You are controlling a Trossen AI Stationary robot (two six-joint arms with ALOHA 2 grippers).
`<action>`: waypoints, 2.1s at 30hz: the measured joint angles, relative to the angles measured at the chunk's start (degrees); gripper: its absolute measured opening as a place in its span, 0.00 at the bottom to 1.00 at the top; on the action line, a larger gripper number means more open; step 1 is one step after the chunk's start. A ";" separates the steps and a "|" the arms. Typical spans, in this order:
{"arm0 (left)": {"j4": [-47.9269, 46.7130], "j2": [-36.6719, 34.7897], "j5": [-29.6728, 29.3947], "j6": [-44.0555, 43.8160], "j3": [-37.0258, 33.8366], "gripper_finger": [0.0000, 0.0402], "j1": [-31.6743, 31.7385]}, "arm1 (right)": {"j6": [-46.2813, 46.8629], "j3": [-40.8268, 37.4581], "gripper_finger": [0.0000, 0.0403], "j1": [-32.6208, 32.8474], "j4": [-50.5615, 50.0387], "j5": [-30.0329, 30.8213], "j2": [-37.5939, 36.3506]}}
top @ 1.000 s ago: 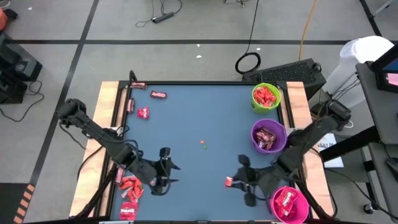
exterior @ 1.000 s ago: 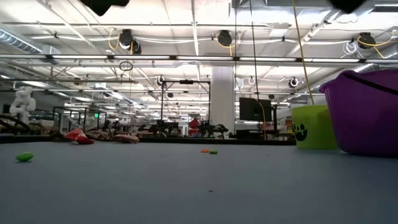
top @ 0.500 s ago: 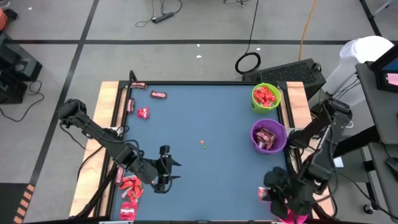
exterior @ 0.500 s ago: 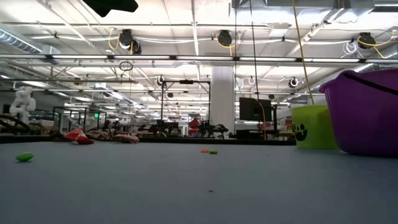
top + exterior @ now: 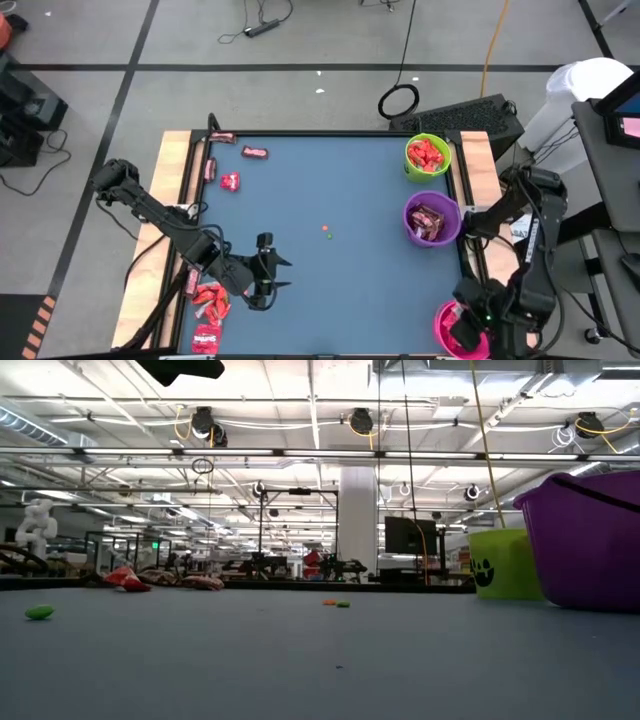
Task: Organize candy in baskets
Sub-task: Put the orange chocolate bar into the pink bucket, then put the orange chocolate bar into the green bucket
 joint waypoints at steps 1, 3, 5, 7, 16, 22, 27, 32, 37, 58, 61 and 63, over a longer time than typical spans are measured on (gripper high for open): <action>0.00 0.00 -0.01 0.00 0.00 0.54 0.00 | 0.19 0.00 0.11 0.23 0.03 0.00 0.46; -0.02 0.00 -0.01 0.02 0.00 0.54 -0.02 | 0.26 0.00 0.11 0.48 0.13 -0.03 1.14; -0.04 0.00 -0.01 0.02 0.00 0.54 0.00 | 0.28 0.00 0.11 0.80 0.16 -0.03 1.54; -0.04 0.00 -0.03 0.02 0.00 0.54 0.00 | 0.28 0.00 0.11 1.00 0.17 -0.03 1.94; -0.04 0.00 -0.38 0.04 0.00 0.54 0.00 | 0.72 0.00 0.11 1.47 -0.27 -0.01 2.44; -0.04 0.00 -0.38 0.04 0.02 0.54 0.02 | 2.21 0.00 0.15 1.47 -1.23 -0.01 2.44; -0.04 0.00 -0.38 0.07 0.02 0.54 0.02 | 2.21 0.00 0.29 1.47 -1.13 0.01 2.44; -0.04 0.00 -0.38 0.07 0.02 0.54 0.02 | 1.68 -0.02 0.42 1.47 -1.03 0.44 2.36; -0.04 0.00 -0.36 0.07 0.04 0.54 0.02 | -0.61 -0.02 0.46 0.94 -1.16 0.58 2.31; -0.47 0.00 0.53 1.41 0.04 0.54 0.48 | -29.58 -0.09 0.42 -4.77 0.50 38.84 -1.41; -2.82 0.00 4.19 -2.54 0.09 0.54 0.46 | -36.89 -0.09 0.42 -5.97 1.71 47.17 -0.23; -6.73 0.00 7.97 -8.18 0.09 0.54 0.19 | -40.42 -0.09 0.42 -6.90 2.40 50.03 0.70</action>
